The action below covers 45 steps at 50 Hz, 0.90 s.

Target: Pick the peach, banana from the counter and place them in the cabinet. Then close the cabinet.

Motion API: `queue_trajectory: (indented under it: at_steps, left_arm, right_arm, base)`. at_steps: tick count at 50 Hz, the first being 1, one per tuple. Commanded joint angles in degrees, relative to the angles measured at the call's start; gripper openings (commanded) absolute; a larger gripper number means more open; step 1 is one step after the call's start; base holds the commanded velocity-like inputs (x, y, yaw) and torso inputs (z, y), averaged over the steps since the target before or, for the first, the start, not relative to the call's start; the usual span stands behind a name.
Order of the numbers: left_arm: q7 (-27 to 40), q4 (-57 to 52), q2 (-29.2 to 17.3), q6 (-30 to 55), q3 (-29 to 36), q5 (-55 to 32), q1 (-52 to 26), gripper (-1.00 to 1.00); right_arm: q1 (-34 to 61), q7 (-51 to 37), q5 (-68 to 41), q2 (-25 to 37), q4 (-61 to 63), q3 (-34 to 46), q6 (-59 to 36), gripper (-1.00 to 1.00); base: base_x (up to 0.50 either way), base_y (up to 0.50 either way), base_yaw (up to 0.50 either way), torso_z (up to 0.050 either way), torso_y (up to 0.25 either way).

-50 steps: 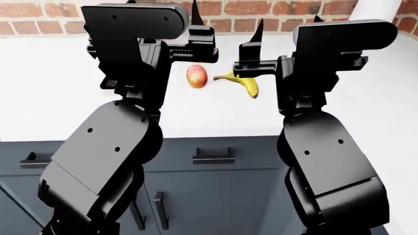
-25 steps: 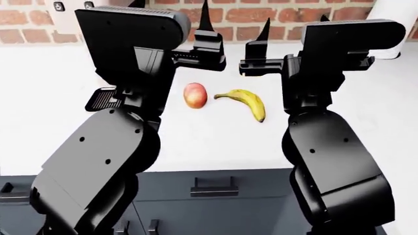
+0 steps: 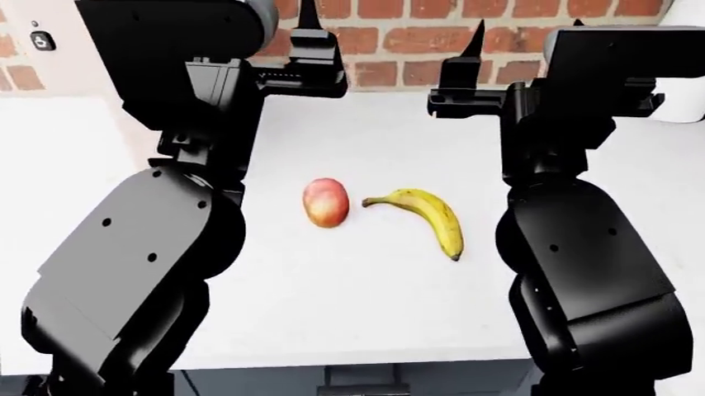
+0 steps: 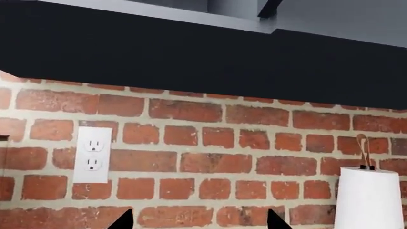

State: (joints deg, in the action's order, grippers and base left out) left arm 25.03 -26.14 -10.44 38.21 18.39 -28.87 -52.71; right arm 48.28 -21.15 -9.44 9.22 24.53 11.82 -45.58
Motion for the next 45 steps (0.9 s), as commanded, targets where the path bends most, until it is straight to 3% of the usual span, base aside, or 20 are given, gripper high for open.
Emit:
queue_trajectory:
  at_steps: [1, 45]
  left_arm:
    - [0.57, 0.4, -0.47, 0.6, -0.5, -0.58, -1.16, 1.0]
    - [1.18, 1.53, -1.21, 0.04, 1.51, -1.09, -1.59, 1.0]
  right_arm:
    - [-0.19, -0.17, -0.65, 0.26, -0.58, -0.22, 0.72, 1.0]
    - [-0.53, 0.02, -2.47, 0.98, -2.67, 1.46, 3.28, 1.0]
  base:
    - [0.33, -0.01, 0.0, 0.0, 0.0]
    - [0.25, -0.01, 0.0, 0.0, 0.001]
